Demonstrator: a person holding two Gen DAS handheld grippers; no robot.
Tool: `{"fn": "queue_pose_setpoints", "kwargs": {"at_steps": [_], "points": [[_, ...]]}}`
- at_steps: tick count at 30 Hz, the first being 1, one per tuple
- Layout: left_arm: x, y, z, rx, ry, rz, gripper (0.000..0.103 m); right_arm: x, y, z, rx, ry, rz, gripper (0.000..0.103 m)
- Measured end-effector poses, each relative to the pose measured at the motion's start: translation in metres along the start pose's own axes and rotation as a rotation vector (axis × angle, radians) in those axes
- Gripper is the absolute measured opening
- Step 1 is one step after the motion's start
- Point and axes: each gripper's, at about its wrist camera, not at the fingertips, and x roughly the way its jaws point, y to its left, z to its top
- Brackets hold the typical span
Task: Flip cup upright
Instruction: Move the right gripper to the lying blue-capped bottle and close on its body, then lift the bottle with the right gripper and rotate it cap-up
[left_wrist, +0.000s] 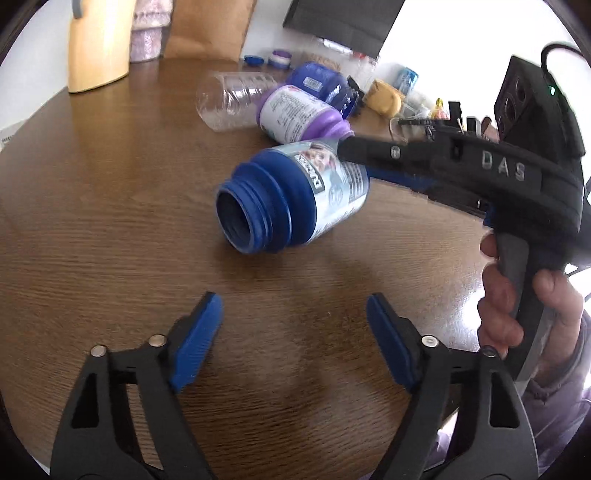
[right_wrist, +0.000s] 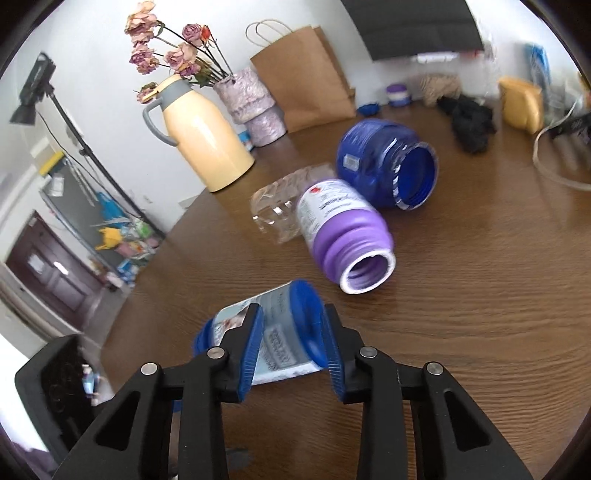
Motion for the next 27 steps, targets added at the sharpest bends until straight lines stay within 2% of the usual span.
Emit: {"fn": "queue_pose_setpoints", "kwargs": {"at_steps": [2,5,7,9,10,11,13,15,18,20,22,25,27], "points": [[-0.004,0.004,0.003,-0.010,-0.008,-0.016,0.073,0.000,0.001,-0.006,0.012,0.020,0.032,0.034],[-0.009,0.015,0.008,-0.044,-0.021,-0.027,0.073,0.002,0.004,-0.024,0.038,0.101,0.155,0.034],[-0.010,0.025,0.011,-0.082,-0.007,-0.033,0.074,-0.001,0.004,-0.034,0.052,0.111,0.198,0.034],[-0.009,0.032,0.015,-0.124,0.021,-0.059,0.084,-0.008,-0.001,-0.038,0.081,0.094,0.232,0.034],[-0.008,0.034,0.017,-0.136,0.027,-0.072,0.097,-0.012,-0.006,-0.038,0.088,0.072,0.212,0.037],[-0.008,0.034,0.020,-0.157,0.027,-0.084,0.103,-0.016,-0.009,-0.035,0.087,0.048,0.173,0.043],[-0.005,0.028,0.028,-0.160,0.024,-0.104,0.103,-0.018,-0.019,-0.026,0.091,0.004,0.099,0.048],[0.000,0.021,0.032,-0.146,0.027,-0.093,0.103,-0.014,-0.023,-0.014,0.091,-0.007,0.061,0.048],[0.009,0.017,0.040,-0.175,0.045,-0.073,0.097,-0.001,-0.018,0.000,0.020,-0.005,0.005,0.048],[0.009,0.017,0.042,-0.180,0.047,-0.068,0.090,0.009,-0.015,0.004,-0.009,0.018,0.018,0.048],[0.007,0.019,0.044,-0.180,0.044,-0.067,0.090,0.017,-0.015,0.004,-0.011,0.043,0.048,0.048],[0.004,0.029,0.049,-0.204,0.041,-0.070,0.090,0.020,-0.014,-0.002,-0.008,0.086,0.150,0.047],[0.008,0.034,0.050,-0.213,0.089,-0.102,0.091,0.019,-0.014,-0.008,0.002,0.087,0.163,0.047]]}}
